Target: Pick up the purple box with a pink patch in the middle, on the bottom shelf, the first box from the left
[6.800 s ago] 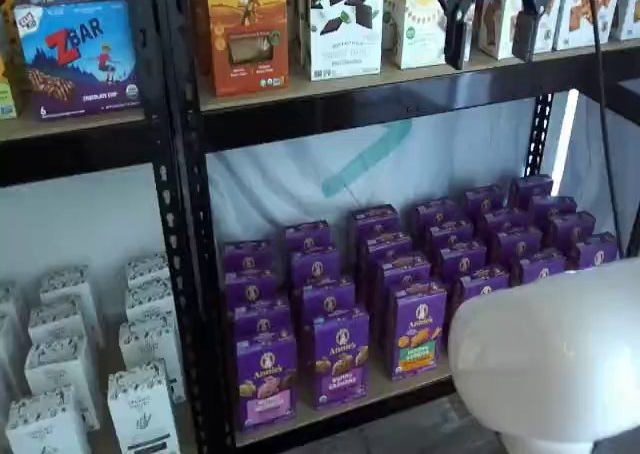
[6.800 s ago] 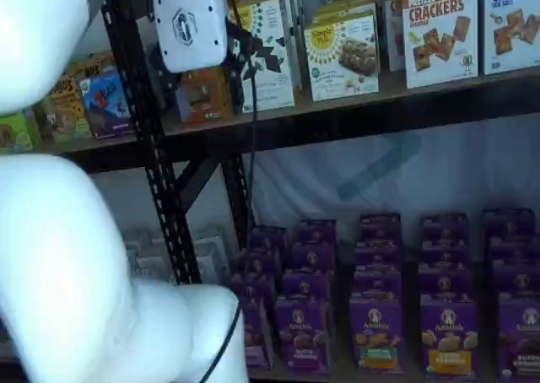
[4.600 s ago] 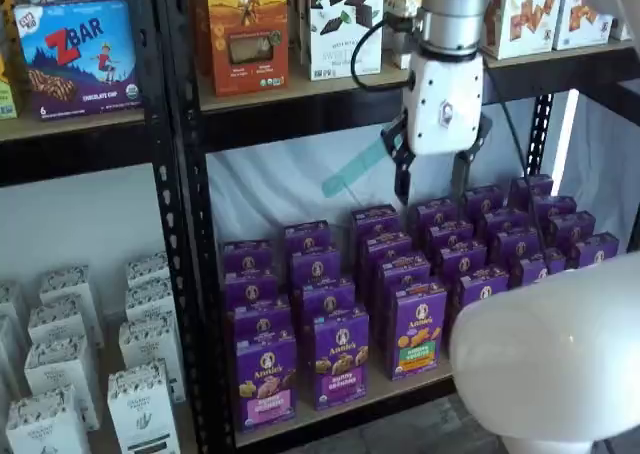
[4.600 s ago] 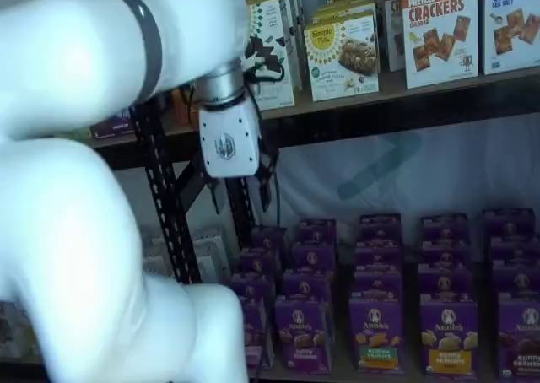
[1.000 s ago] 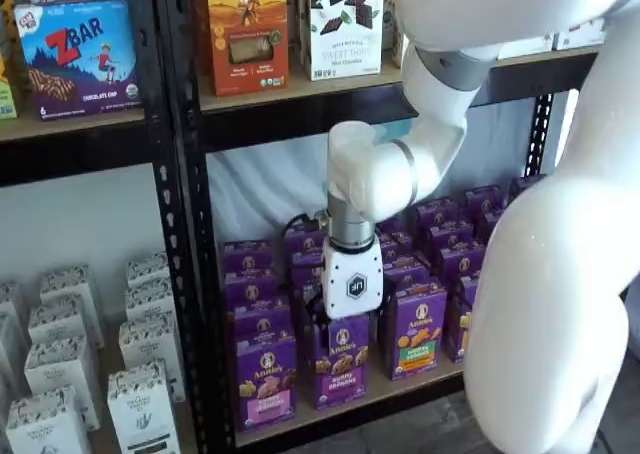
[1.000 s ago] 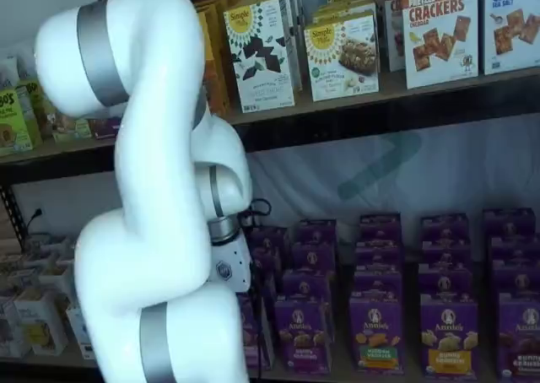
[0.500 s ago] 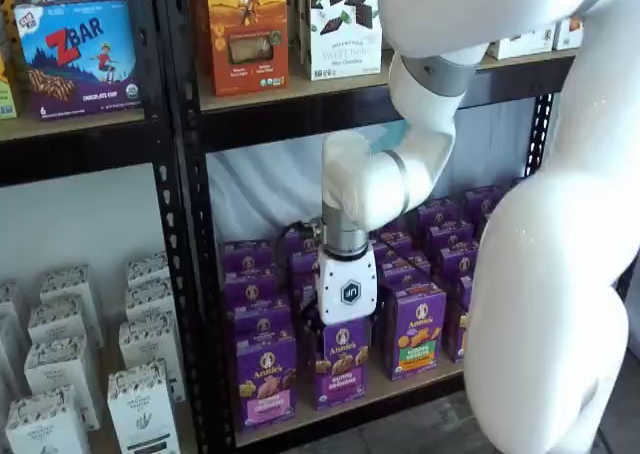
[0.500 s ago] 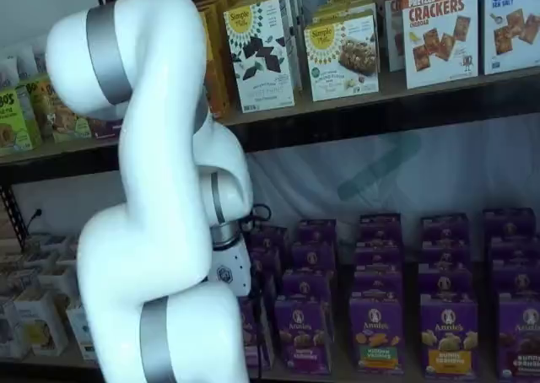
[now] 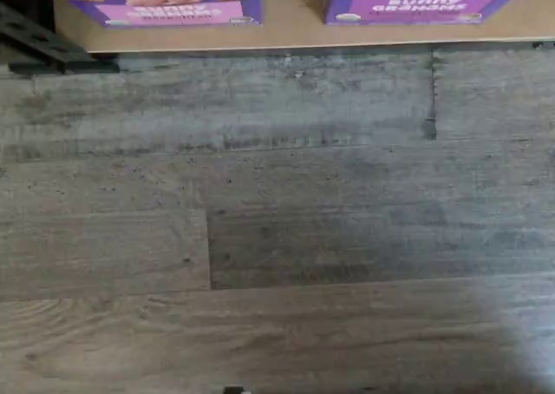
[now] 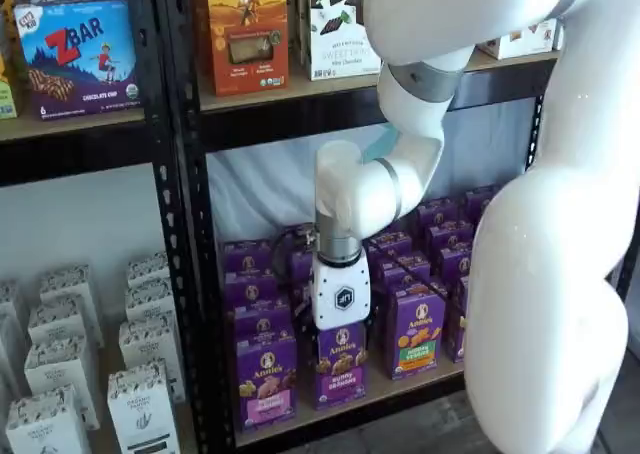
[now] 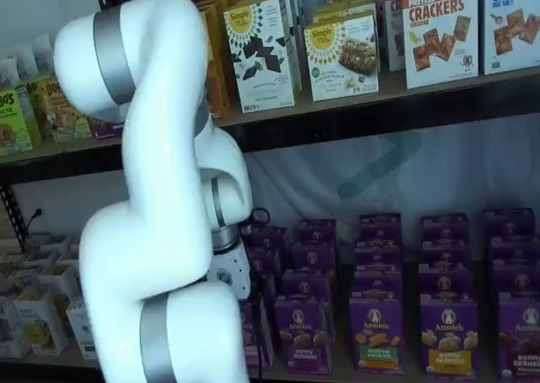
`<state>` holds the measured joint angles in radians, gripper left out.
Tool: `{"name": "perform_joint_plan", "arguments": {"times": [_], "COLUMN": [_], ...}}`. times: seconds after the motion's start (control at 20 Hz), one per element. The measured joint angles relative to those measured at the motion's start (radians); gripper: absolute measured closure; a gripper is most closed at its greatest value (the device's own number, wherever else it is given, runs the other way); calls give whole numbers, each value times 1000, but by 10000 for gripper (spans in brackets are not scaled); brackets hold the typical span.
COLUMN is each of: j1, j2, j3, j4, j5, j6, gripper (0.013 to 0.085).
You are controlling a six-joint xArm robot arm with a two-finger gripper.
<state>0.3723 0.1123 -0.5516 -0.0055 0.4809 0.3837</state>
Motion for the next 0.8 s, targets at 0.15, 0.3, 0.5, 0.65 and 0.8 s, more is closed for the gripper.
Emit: {"name": "perform_joint_plan", "arguments": {"times": [0.15, 0.3, 0.5, 0.65, 0.8], "j1": [8, 17, 29, 39, 49], "j2": [25, 49, 71, 84, 96], "j3": [-11, -29, -53, -71, -84], "j4": [2, -21, -51, -55, -42], "j5": [-29, -48, -62, -62, -62], "j6": [7, 36, 76, 89, 87], "gripper": [130, 130, 130, 130, 130]}}
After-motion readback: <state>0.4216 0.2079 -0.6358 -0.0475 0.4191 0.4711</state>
